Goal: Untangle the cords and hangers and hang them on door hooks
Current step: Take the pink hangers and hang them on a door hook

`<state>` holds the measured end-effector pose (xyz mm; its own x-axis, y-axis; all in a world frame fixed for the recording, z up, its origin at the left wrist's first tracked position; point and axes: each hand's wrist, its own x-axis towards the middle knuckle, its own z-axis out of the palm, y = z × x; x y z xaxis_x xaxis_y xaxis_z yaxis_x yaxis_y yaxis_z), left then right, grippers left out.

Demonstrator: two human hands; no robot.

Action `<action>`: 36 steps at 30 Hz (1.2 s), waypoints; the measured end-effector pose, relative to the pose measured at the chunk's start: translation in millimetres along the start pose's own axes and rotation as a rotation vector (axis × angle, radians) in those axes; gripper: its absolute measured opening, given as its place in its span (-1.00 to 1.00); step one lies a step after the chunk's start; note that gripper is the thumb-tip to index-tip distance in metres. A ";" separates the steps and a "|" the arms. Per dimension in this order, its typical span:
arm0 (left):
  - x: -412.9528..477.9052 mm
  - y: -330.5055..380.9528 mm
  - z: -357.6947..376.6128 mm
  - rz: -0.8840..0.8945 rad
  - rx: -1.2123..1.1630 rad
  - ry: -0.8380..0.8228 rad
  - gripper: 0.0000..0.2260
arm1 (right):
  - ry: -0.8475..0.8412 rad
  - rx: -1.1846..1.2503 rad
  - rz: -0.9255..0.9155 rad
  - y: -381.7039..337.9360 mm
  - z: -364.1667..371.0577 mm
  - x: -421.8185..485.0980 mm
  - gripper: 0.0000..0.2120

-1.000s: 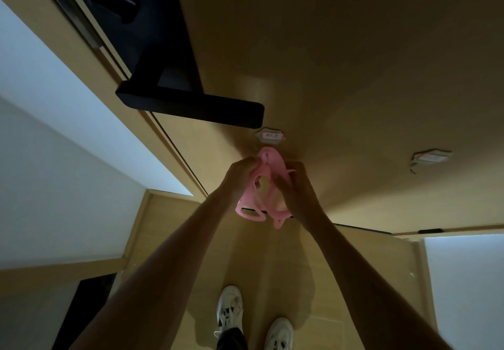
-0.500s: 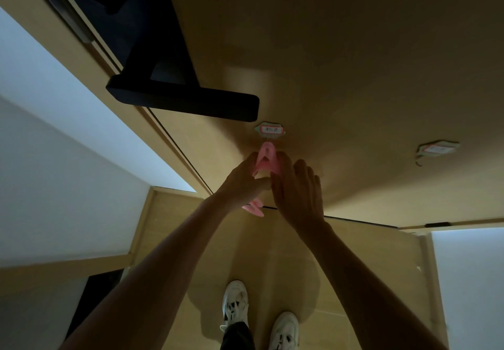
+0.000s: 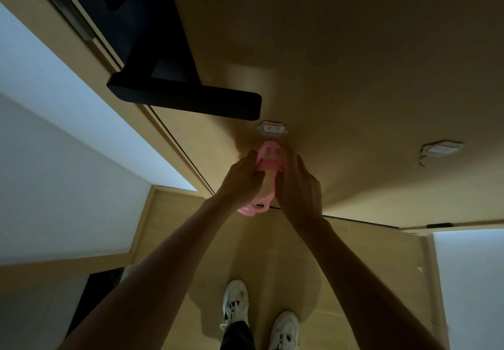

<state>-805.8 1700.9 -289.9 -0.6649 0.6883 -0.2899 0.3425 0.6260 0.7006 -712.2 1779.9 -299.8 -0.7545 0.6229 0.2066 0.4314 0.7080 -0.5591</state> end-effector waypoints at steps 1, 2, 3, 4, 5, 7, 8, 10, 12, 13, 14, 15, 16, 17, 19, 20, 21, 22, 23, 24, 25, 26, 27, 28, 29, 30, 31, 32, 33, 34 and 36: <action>0.0 -1.5 0.1 0.004 0.062 -0.004 -0.81 | 0.014 0.012 -0.013 -0.9 -1.6 -0.3 -0.57; -0.3 -2.5 0.3 0.009 0.144 -0.006 -0.78 | 0.028 0.006 -0.044 -1.5 -3.1 -1.0 -0.58; -0.8 -3.1 0.1 0.013 0.226 0.005 -0.76 | 0.040 -0.006 -0.079 -1.1 -3.7 -1.5 -0.58; -0.9 -2.9 -0.4 0.019 0.287 0.030 -0.74 | 0.038 -0.013 -0.105 -0.2 -4.1 -2.3 -0.58; -0.8 -3.1 -1.1 0.027 0.330 0.064 -0.72 | 0.020 -0.010 -0.121 1.5 -4.0 -3.2 -0.58; -0.9 -2.8 -2.8 0.045 0.341 0.138 -0.69 | -0.015 -0.004 -0.140 4.8 -3.4 -4.6 -0.61; -1.0 -3.3 -3.2 0.048 0.306 0.158 -0.66 | -0.014 -0.006 -0.145 5.6 -3.1 -4.8 -0.65; -1.4 -4.4 -2.8 0.043 0.215 0.159 -0.59 | 0.013 -0.011 -0.151 5.3 -2.3 -4.9 -0.77; -4.1 -4.4 -2.3 0.035 0.148 0.163 -0.55 | 0.035 0.007 -0.141 3.4 -0.5 -4.9 -0.84; -5.7 -4.0 -2.2 0.029 0.123 0.170 -0.54 | 0.039 0.022 -0.135 2.7 0.8 -5.4 -0.85; -7.2 -3.4 -2.1 0.018 0.107 0.175 -0.54 | 0.042 0.040 -0.126 2.0 1.7 -6.1 -0.87; -8.6 -3.2 -1.7 0.006 0.100 0.175 -0.56 | 0.041 0.057 -0.116 1.9 2.8 -7.0 -0.88; -9.9 -2.9 -1.5 -0.005 0.096 0.172 -0.60 | 0.041 0.069 -0.103 2.0 3.8 -7.9 -0.88; -10.8 -3.3 -1.3 -0.012 0.098 0.166 -0.66 | 0.041 0.075 -0.089 2.4 5.0 -8.5 -0.85; -12.0 -4.8 -0.9 -0.013 0.115 0.147 -0.76 | 0.031 0.074 -0.064 2.3 7.2 -10.5 -0.82; -12.3 -5.5 -0.7 -0.007 0.124 0.139 -0.78 | 0.024 0.076 -0.053 1.9 7.9 -11.8 -0.82; -12.3 -6.1 -0.6 -0.001 0.129 0.135 -0.79 | 0.021 0.080 -0.044 1.4 8.4 -13.0 -0.81; -12.3 -6.4 -0.5 0.001 0.132 0.134 -0.78 | 0.019 0.083 -0.036 1.2 8.7 -14.1 -0.80; -12.1 -6.4 -0.2 -0.001 0.132 0.134 -0.77 | 0.019 0.084 -0.032 1.4 9.1 -15.1 -0.79; -11.8 -6.3 0.1 -0.009 0.127 0.132 -0.75 | 0.019 0.081 -0.028 1.5 9.1 -15.9 -0.79; -11.9 -5.6 -0.1 -0.021 0.116 0.130 -0.72 | 0.016 0.080 -0.022 1.8 9.2 -16.9 -0.81; -12.1 -4.7 -0.2 -0.037 0.101 0.123 -0.70 | 0.009 0.078 -0.012 2.0 9.1 -17.8 -0.83; -12.4 -4.8 0.1 -0.053 0.081 0.115 -0.67 | -0.002 0.082 0.002 2.7 9.3 -18.9 -0.84; -12.9 -4.7 0.4 -0.071 0.056 0.105 -0.64 | -0.015 0.089 0.022 3.0 9.2 -20.1 -0.86; -13.8 -4.6 0.4 -0.092 0.030 0.096 -0.61 | -0.023 0.102 0.041 3.5 9.0 -21.3 -0.88; -14.9 -4.7 0.3 -0.119 0.006 0.089 -0.59 | -0.024 0.110 0.055 3.6 8.4 -22.4 -0.92; -15.7 -4.6 0.2 -0.140 -0.013 0.085 -0.59 | -0.021 0.115 0.067 3.9 8.4 -23.3 -0.95; -16.6 -4.6 0.1 -0.155 -0.021 0.079 -0.62 | -0.015 0.114 0.079 3.5 8.1 -24.1 -0.92; -17.4 -4.4 0.0 -0.155 -0.015 0.075 -0.67 | -0.008 0.114 0.088 3.5 8.0 -25.0 -0.90; -18.9 -3.7 -0.5 -0.142 0.010 0.068 -0.72 | 0.003 0.113 0.095 2.8 7.1 -26.4 -0.88; -22.6 -2.3 -1.7 -0.091 0.096 0.047 -0.81 | 0.032 0.086 0.113 1.2 4.7 -30.6 -0.85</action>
<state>-792.7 1683.3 -283.8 -0.7256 0.6105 -0.3174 0.3398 0.7191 0.6061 -690.9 1760.2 -310.5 -0.6868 0.7084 0.1630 0.4678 0.6023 -0.6468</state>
